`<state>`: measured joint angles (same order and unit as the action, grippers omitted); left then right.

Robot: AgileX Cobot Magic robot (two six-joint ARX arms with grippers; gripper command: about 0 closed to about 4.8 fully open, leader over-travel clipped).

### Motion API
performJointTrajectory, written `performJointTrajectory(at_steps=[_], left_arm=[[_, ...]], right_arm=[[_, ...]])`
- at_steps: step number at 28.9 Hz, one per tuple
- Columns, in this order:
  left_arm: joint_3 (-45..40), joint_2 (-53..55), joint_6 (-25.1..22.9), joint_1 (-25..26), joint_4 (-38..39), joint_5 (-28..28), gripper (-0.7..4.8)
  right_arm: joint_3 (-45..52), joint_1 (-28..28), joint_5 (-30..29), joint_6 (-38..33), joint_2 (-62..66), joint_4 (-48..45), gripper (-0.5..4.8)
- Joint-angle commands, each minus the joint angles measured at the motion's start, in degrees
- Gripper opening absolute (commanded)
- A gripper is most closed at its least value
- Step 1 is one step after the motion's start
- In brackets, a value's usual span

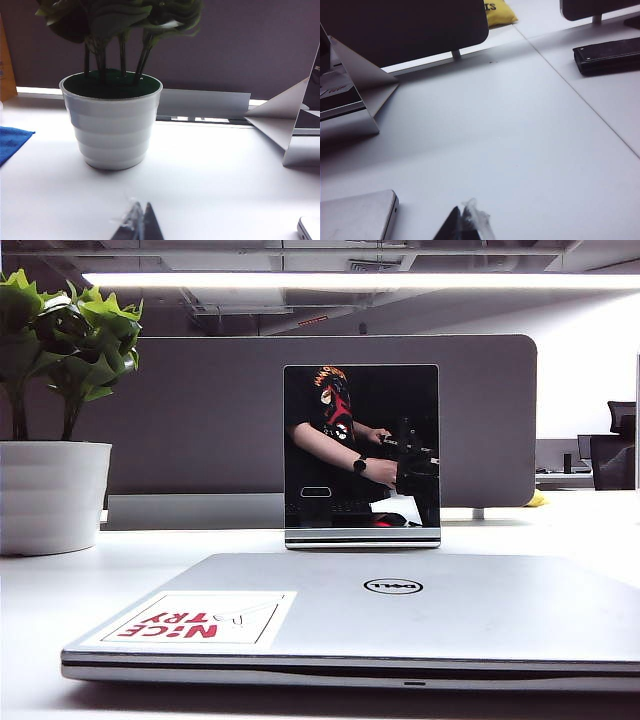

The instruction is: Close the laptop lid.

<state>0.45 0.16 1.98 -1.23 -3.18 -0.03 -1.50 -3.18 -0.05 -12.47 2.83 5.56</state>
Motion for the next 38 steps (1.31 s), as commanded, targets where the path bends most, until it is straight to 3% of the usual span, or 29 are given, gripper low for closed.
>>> performJointTrajectory(at_steps=[1,38], left_arm=[[0.0,0.1,-0.2,0.0,-0.5,0.1,-0.05],[0.0,0.1,-0.2,0.0,-0.5,0.1,-0.05]], right_arm=[[0.9,0.0,0.0,-0.2,-1.5,-2.7,-0.03],[1.1,0.0,0.3,0.9,-2.7,-1.5,-0.04]])
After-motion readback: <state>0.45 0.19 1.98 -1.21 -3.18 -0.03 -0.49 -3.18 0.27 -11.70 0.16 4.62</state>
